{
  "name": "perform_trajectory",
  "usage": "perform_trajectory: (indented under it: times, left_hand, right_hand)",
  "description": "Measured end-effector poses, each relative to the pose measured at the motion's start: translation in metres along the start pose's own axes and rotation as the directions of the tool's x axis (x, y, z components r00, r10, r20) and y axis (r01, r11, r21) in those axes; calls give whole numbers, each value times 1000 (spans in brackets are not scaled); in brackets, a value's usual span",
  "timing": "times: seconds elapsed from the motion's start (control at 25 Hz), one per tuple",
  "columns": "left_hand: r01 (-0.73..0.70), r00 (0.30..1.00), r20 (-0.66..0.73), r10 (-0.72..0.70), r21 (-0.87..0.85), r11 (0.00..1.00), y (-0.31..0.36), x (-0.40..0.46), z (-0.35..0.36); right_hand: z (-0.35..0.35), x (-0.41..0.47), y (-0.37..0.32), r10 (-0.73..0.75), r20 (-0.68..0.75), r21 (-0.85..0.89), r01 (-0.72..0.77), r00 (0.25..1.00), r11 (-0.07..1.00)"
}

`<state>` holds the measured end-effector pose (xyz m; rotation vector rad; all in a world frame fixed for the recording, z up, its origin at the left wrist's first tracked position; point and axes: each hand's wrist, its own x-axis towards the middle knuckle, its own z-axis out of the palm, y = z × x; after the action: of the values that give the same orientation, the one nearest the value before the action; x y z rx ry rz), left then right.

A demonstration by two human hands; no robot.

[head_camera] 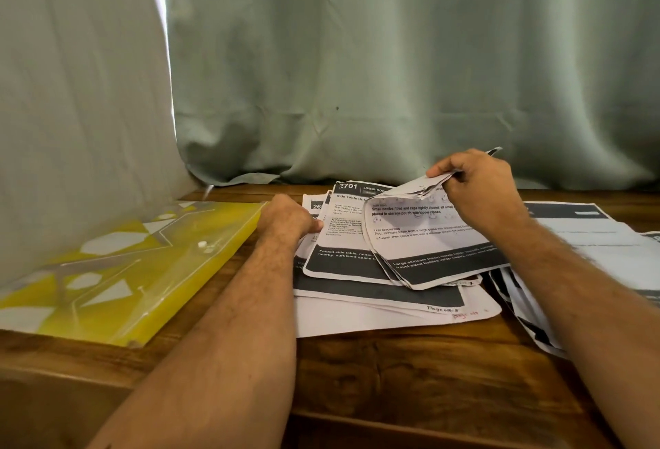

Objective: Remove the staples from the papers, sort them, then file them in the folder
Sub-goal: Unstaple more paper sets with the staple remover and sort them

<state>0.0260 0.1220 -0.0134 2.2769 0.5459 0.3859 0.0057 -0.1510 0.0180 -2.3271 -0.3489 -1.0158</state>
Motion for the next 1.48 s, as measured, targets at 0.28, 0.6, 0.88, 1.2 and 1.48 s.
perform_trajectory:
  times: [0.28, 0.6, 0.88, 1.2, 1.48]
  left_hand:
    - [-101, 994, 48, 95, 133, 986, 1, 1, 3]
    - [-128, 991, 67, 120, 148, 981, 4, -6, 14]
    - [-146, 986, -56, 159, 190, 971, 5, -10, 15]
    - [-364, 891, -314, 328, -64, 929, 18, -28, 0]
    - [-362, 916, -233, 327, -127, 923, 17, -26, 5]
  right_hand:
    - [-1, -2, -3, 11, 11, 17, -12, 1000, 1000]
    - [-2, -2, -6, 25, 29, 27, -25, 999, 999]
    - [-2, -2, -6, 31, 24, 73, -33, 999, 997]
    - [-3, -5, -10, 8, 13, 108, -10, 1000, 994]
    - [-8, -6, -12, 6, 18, 141, -8, 1000, 990]
